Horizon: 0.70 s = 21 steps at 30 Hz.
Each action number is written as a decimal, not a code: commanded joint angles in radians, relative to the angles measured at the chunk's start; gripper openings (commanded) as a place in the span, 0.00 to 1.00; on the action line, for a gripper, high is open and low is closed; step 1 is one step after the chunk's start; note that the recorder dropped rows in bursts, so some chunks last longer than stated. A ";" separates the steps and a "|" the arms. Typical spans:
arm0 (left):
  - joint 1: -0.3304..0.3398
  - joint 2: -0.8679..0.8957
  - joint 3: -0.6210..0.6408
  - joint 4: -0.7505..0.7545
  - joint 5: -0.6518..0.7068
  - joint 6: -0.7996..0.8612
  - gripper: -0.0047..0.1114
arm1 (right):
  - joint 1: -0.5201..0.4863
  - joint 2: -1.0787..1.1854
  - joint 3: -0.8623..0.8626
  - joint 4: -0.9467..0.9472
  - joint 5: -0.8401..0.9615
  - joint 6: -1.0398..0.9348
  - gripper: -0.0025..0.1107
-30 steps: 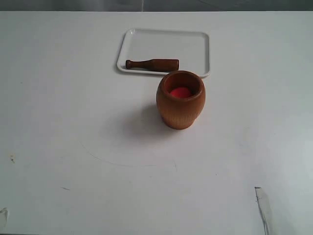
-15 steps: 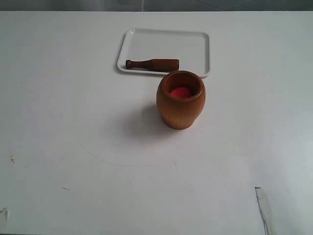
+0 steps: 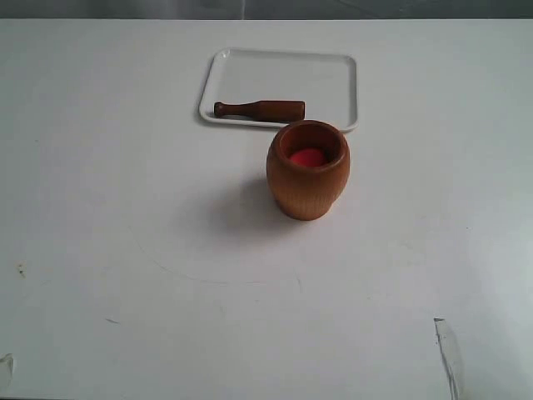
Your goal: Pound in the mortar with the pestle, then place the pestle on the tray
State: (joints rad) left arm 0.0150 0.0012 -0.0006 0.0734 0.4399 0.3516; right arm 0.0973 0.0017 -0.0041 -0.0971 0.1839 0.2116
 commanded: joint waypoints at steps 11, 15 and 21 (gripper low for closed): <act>-0.008 -0.001 0.001 -0.007 -0.003 -0.008 0.04 | -0.006 -0.002 0.004 0.122 0.038 -0.013 0.02; -0.008 -0.001 0.001 -0.007 -0.003 -0.008 0.04 | -0.006 -0.002 0.004 0.122 0.028 -0.117 0.02; -0.008 -0.001 0.001 -0.007 -0.003 -0.008 0.04 | -0.006 -0.002 0.004 0.128 0.019 -0.293 0.02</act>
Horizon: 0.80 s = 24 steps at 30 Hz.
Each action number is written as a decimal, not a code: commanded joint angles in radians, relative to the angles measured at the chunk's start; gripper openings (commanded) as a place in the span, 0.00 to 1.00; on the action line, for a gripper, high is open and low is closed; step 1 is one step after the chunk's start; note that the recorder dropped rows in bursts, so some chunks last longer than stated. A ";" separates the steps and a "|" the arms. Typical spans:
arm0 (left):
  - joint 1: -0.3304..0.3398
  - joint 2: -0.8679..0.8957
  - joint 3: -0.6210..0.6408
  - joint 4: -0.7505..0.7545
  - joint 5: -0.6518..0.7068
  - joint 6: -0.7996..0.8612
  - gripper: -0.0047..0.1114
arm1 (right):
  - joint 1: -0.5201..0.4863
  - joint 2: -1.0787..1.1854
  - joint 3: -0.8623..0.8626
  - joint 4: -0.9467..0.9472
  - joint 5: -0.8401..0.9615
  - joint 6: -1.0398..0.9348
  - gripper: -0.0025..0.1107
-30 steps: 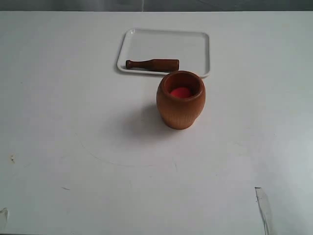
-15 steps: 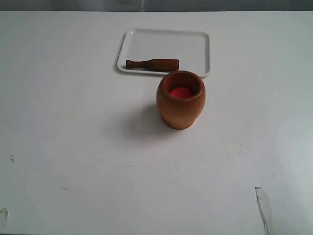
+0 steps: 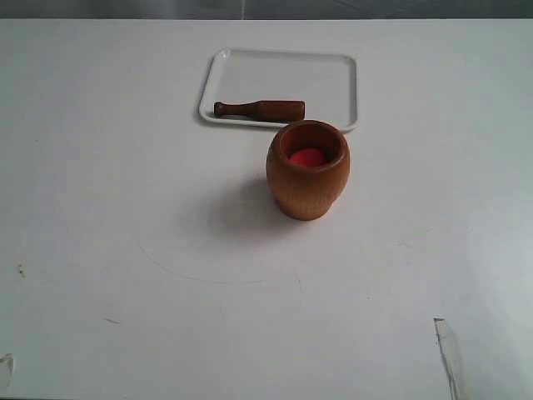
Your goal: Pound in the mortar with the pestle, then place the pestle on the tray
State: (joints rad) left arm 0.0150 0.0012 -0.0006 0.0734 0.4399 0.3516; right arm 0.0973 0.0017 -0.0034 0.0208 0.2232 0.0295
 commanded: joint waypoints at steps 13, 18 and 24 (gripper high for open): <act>-0.008 -0.001 0.001 -0.007 -0.003 -0.008 0.04 | -0.006 -0.002 0.003 0.024 -0.082 -0.115 0.02; -0.008 -0.001 0.001 -0.007 -0.003 -0.008 0.04 | -0.006 -0.002 0.003 0.024 -0.104 -0.062 0.02; -0.008 -0.001 0.001 -0.007 -0.003 -0.008 0.04 | -0.006 -0.002 0.003 0.024 -0.082 -0.043 0.02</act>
